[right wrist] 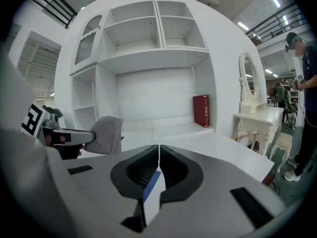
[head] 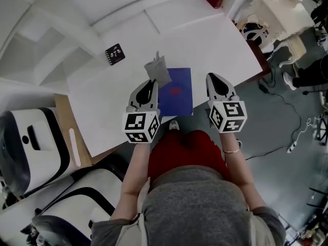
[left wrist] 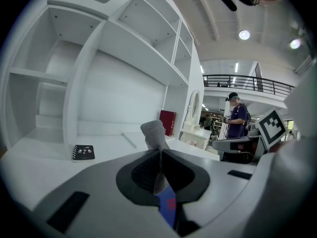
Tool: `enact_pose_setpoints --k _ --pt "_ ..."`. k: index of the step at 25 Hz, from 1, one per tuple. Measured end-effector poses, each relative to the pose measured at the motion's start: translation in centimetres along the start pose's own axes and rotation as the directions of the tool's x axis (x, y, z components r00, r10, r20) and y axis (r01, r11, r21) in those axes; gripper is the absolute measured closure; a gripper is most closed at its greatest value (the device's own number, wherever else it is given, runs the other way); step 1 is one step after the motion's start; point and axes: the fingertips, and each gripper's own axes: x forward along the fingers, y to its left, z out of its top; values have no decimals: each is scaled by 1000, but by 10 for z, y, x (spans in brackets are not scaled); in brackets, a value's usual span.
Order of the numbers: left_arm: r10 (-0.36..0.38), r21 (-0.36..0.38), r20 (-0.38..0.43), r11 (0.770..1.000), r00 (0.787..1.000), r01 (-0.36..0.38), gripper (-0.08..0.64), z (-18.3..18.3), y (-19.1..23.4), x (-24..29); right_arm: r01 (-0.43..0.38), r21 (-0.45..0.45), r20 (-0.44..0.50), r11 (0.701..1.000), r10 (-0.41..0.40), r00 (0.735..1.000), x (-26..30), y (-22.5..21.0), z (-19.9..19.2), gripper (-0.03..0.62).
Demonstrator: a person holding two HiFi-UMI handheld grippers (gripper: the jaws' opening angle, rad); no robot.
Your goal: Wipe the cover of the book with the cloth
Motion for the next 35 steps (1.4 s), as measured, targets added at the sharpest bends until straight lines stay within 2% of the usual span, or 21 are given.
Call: enact_pose_setpoints --k 12,16,21,24,28,31,35 --pt "-112 -20 -66 994 992 111 535 -7 -35 42 53 27 -14 998 -53 998 1 -36 -4 562" --pt "-180 -30 -105 984 978 178 535 -12 -61 64 78 42 -33 996 -77 996 -3 -52 -10 563" --pt "-237 -54 -200 972 951 231 535 -37 -80 96 107 61 -57 992 -104 993 -4 -66 -20 563" --pt "-225 -68 -294 974 929 215 535 -62 -81 110 106 55 -77 993 -102 992 -3 -69 -25 563" --pt "-168 -33 -407 985 898 170 535 -91 -70 117 86 52 -99 995 -81 992 3 -67 -32 563" --pt "-113 -8 -458 992 882 122 535 -105 -52 112 54 45 -115 998 -48 992 10 -60 -36 563" --pt "-15 29 -491 999 871 34 535 -116 -15 95 4 30 -132 1000 0 991 23 -44 -40 563"
